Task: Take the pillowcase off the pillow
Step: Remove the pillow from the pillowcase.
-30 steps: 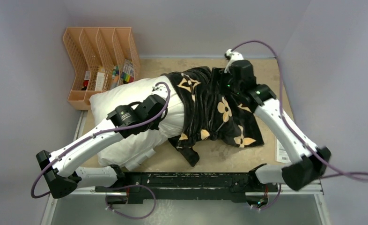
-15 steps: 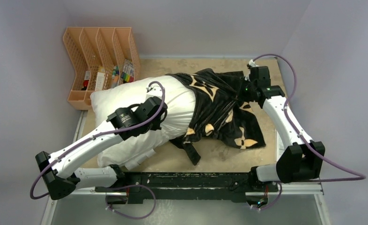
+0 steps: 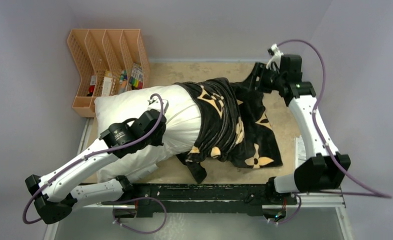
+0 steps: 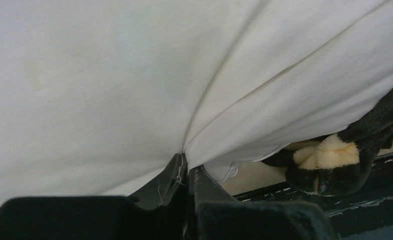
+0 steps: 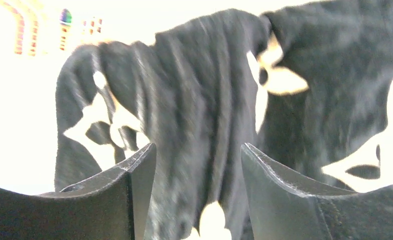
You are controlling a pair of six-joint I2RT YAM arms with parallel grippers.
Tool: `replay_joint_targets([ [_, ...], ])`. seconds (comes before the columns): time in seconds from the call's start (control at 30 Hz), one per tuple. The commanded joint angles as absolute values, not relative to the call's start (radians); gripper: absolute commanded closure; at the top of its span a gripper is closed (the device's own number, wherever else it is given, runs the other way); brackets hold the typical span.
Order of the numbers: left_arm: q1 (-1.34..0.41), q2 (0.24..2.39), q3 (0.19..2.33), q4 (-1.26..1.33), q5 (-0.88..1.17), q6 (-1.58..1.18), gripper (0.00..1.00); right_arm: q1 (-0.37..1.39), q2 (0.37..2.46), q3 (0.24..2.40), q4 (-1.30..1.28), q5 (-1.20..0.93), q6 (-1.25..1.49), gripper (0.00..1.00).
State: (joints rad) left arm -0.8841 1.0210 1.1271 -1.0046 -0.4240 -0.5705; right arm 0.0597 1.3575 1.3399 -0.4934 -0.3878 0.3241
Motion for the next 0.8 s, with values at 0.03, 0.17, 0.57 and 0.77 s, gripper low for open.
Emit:
replay_joint_targets([
  [0.03, -0.864, 0.966, 1.118, -1.021, -0.382, -0.518, 1.00, 0.214, 1.622, 1.652, -0.572, -0.460, 0.228, 0.30],
  [0.17, -0.864, 1.007, 1.190, -1.003, -0.345, -0.534, 0.87, 0.361, 1.841, 1.789, -0.697, -0.354, 0.185, 0.29],
  [0.57, -0.740, 1.396, 1.576, -0.918, -0.456, -0.522, 0.30, 0.482, 1.408, 0.886, -0.029, -0.277, 0.276, 0.93],
  [0.77, -0.711, 1.404, 1.221, -0.679, -0.307, -0.648, 0.46, 0.482, 1.292, 0.864, -0.071, -0.224, 0.215, 0.81],
])
